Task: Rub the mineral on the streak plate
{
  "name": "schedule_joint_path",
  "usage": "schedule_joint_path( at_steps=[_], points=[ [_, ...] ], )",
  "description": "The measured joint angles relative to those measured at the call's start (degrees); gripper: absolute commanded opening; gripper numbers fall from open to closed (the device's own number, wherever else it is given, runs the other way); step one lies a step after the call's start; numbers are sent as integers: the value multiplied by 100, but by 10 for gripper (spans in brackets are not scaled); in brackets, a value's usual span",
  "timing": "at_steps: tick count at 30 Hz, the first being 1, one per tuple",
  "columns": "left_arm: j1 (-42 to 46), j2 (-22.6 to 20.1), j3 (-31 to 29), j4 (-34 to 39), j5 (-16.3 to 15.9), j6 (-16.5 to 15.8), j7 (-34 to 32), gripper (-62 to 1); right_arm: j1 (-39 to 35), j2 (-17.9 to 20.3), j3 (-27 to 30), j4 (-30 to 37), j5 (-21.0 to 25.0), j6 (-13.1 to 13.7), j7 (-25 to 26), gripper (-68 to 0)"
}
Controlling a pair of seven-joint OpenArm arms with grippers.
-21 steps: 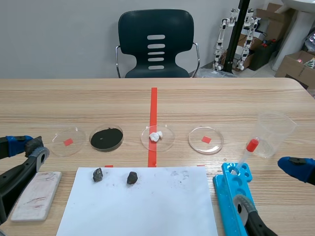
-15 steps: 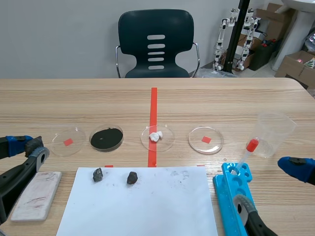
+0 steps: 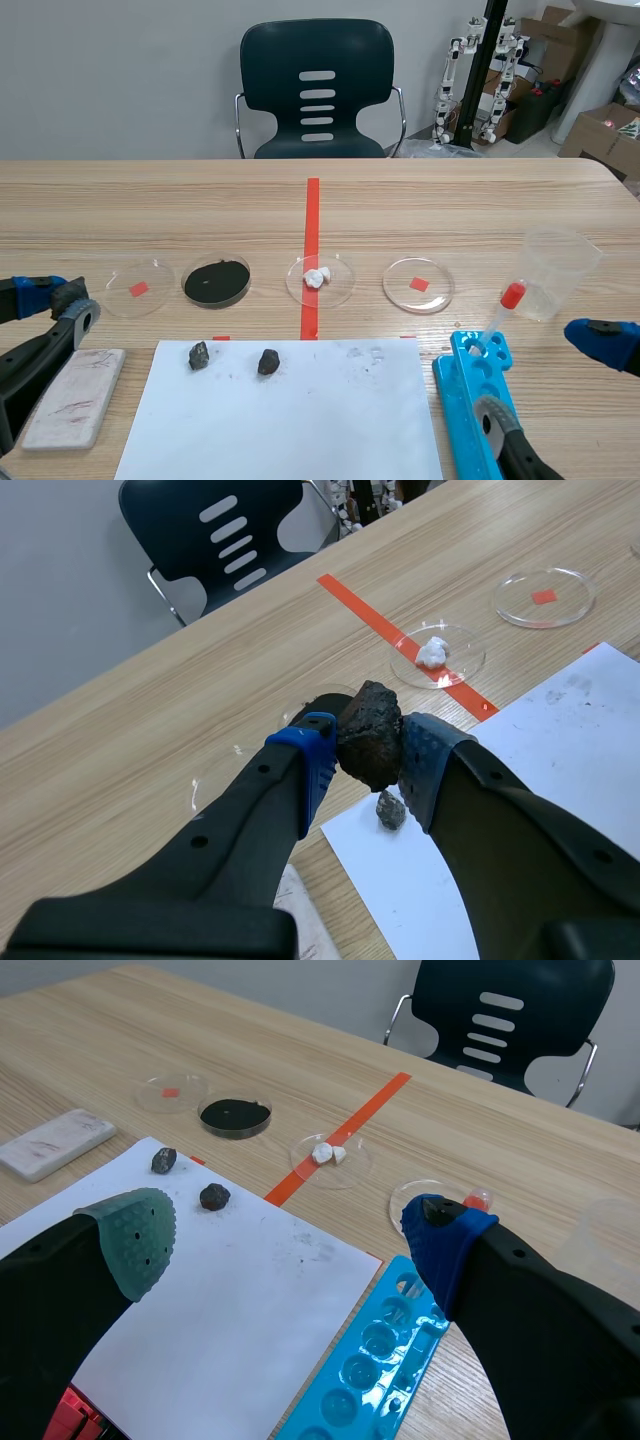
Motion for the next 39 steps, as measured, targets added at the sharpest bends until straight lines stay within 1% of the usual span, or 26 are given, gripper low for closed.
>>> schedule_joint_path(
  at_steps=[3, 6, 8, 10, 15, 20, 21, 24, 26, 27, 29, 30, 32, 34, 36, 39],
  points=[
    [0, 0, 0, 0, 0, 0, 72, -464, 0, 0, 0, 0, 0, 0, 0, -201],
    [-9, 0, 9, 0, -48, 0, 498, -464, 0, 0, 0, 0, 0, 0, 0, -201],
    [-164, 2, 83, 0, -79, 0, 951, -464, 0, 0, 0, 0, 0, 0, 0, -201],
    [-452, 26, 157, -2, -365, -11, 1521, -464, 0, 0, 0, 0, 2, 0, 0, -201],
    [-1410, 297, 166, -39, -1128, 2, 3268, -464, 0, 0, 0, 0, 2, 0, 0, -201],
    [-2286, 479, 166, -286, -1812, 15, 5018, -464, 0, 0, 0, 0, 0, 0, 0, -201],
    [-2459, 498, 166, -354, -1912, 15, 5311, -464, 0, 0, 0, 0, 0, 0, 0, -201],
    [-2940, 540, 166, -542, -2426, 17, 6113, -464, 0, 0, 0, 0, 0, 0, 0, -201],
    [-3187, 540, 166, -612, -2647, 28, 6531, -464, 0, 0, 0, 0, 2, 0, 0, -201],
    [-3285, 540, 166, -634, -2732, 92, 6655, -464, 0, 0, 0, 0, 2, 0, 0, -201],
    [-3458, 542, 166, -678, -2920, 487, 6913, -464, 0, 0, 0, 0, 0, 0, 2, -201],
    [-3550, 542, 168, -721, -2949, 796, 7104, -464, 0, 0, 0, 0, 0, 0, 0, -201],
    [-3738, 540, 166, -870, -2938, 1233, 7403, -464, 0, 0, 0, 0, 2, -2, 0, -201],
    [-3932, 540, 166, -1088, -2940, 1519, 7580, -464, 0, 0, 0, 0, 0, 0, 0, -201],
    [-4135, 542, 168, -1346, -2942, 1665, 7705, -464, 0, 0, 0, 0, 2, 0, 0, -201],
    [-4409, 553, 168, -1786, -2933, 1655, 7816, -464, 0, 0, 0, 0, 0, 0, 0, -201]
  ],
)
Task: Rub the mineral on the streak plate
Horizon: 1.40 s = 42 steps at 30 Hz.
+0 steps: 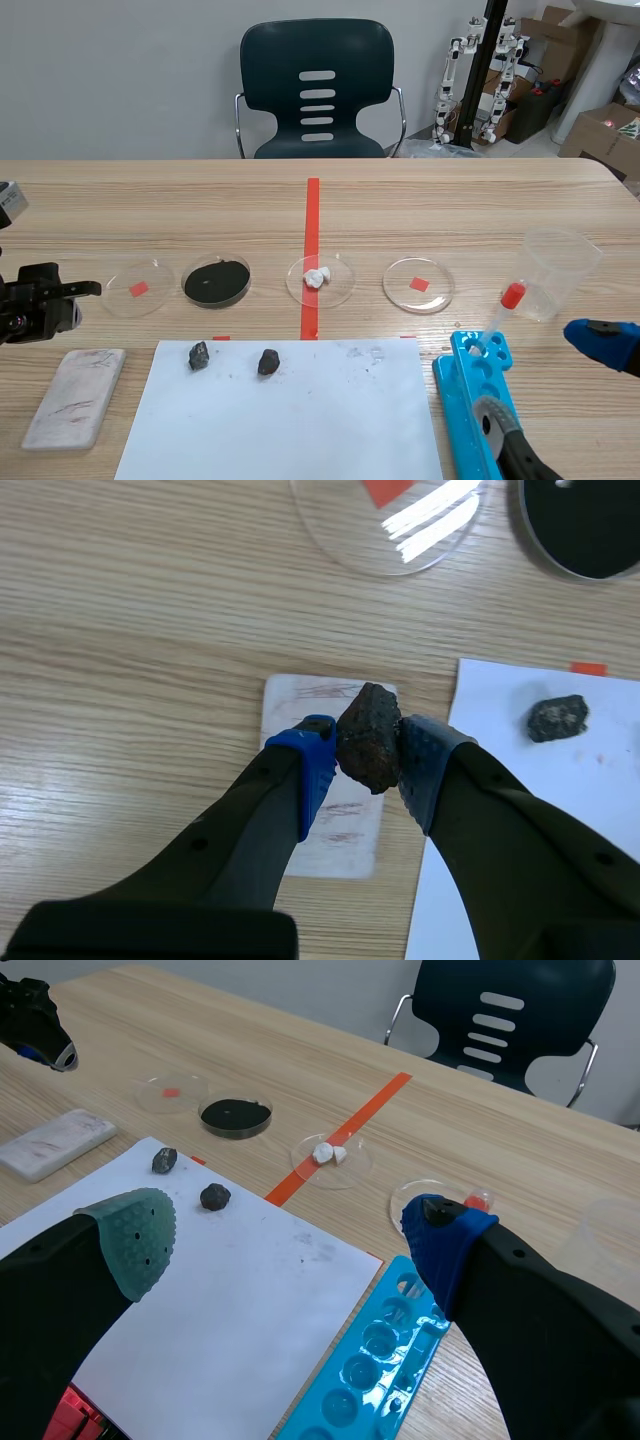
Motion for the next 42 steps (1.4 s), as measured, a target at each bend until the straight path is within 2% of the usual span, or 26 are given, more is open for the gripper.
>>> schedule_joint_path(
  at_steps=[4, 7, 9, 13, 19, 23, 33, 39, 42],
  points=[
    [-289, 125, 48, -579, 199, -50, 234, -464, 0, 0, 0, 0, 0, 0, 0, -201],
    [-490, 138, 164, -911, 280, -264, 411, -464, 0, 0, 0, 0, 0, 0, 0, -201],
    [-636, 149, 275, -1075, 341, -284, 490, -464, 0, 0, 0, 0, 2, 0, 0, -201],
    [-896, 149, 570, -1283, 538, -293, 485, -464, 0, 0, 0, 0, 0, 0, 0, -201],
    [-1106, 151, 872, -1438, 605, -293, 597, -464, 0, 0, 0, 0, 0, 0, 0, -201],
    [-1244, 149, 997, -1591, 765, -291, 654, -464, 0, 0, 0, 0, 2, 0, 0, -201],
    [-1460, 149, 1224, -2070, 750, -289, 780, -464, 0, 0, 0, 0, 0, 0, 0, -201],
    [-1480, 149, 1226, -2100, 743, -291, 778, -464, 0, 0, 0, 0, 0, 0, 0, -201],
    [-1480, 149, 1226, -2100, 481, -291, 776, -464, 0, 0, 0, 0, 0, 0, 0, -201]
  ],
)
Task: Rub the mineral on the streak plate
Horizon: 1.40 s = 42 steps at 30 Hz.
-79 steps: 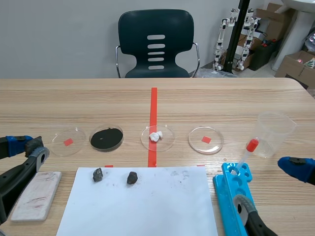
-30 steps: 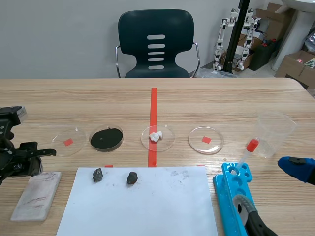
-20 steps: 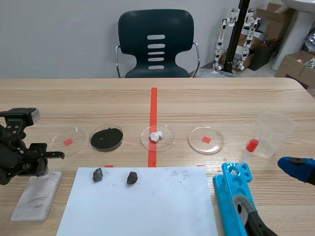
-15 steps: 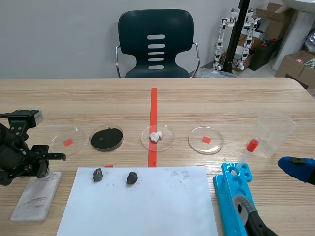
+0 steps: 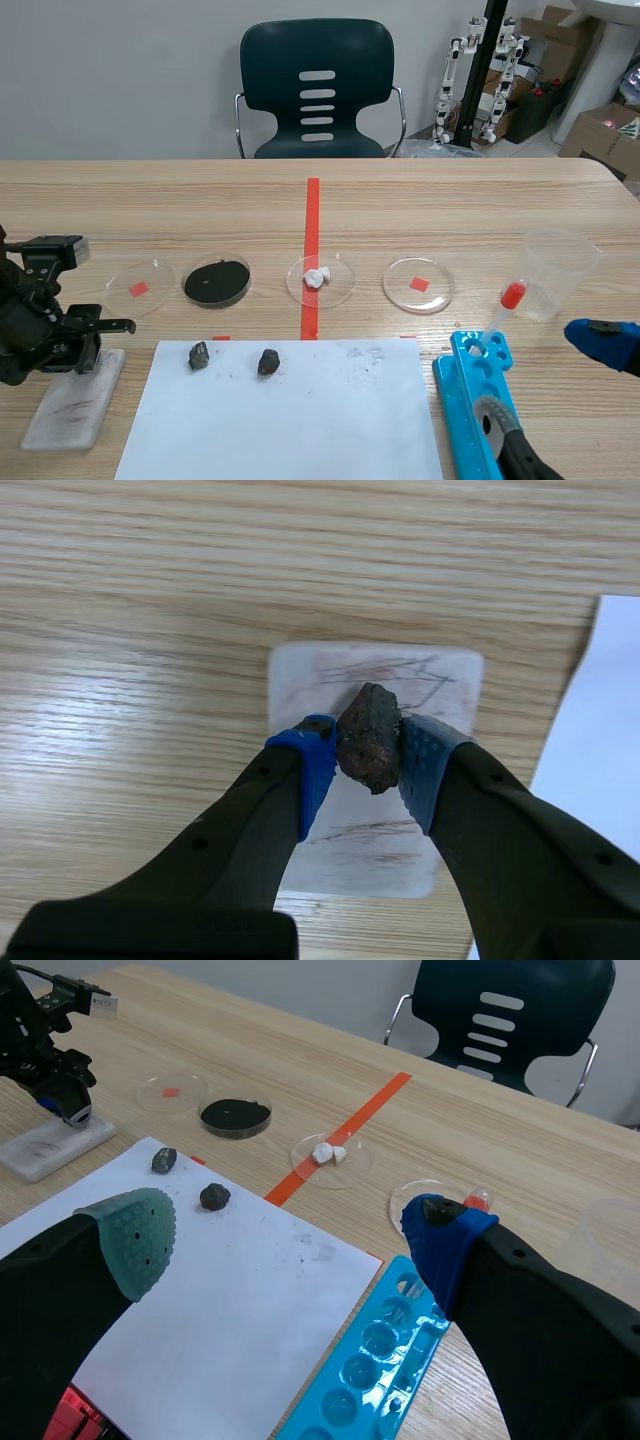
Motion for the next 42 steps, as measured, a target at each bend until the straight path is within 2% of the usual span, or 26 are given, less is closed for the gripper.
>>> schedule_joint_path(
  at_steps=[4, 8, 10, 15, 19, 21, 26, 35, 39, 42],
  points=[
    [0, 2, 0, 2, -614, -140, -20, -464, 0, 0, 0, 0, 0, 0, 0, -201],
    [0, 15, 0, 2, -638, -140, -81, -464, 0, 0, 0, 0, 0, 0, 0, -201],
    [0, 15, 0, 2, -584, -140, -155, -464, 0, 0, 0, 0, 0, 0, 0, -201],
    [0, 15, 0, 2, 146, -109, 33, -464, 0, 0, 0, 0, 0, 0, 0, -201],
    [0, 17, 0, 2, 555, -74, 146, -464, 0, 0, 0, 0, 0, 0, 0, -201],
    [0, 15, 0, 2, 656, 9, 157, -464, 0, 0, 0, 0, 0, 0, 0, -201],
    [0, 15, 133, 2, 553, 11, 138, -464, 0, 0, 0, 0, 2, 0, 0, -201],
    [-15, -2, 321, 7, -407, -61, -188, -464, 0, 0, 0, 0, 0, 0, 0, -201],
    [-17, 2, 369, 13, -308, -63, -181, -464, 2, 0, 0, 0, 2, -2, 0, -201],
    [-20, 33, 369, 28, 164, -70, -70, -464, 0, 0, 0, 0, 2, -2, 0, -201]
  ],
)
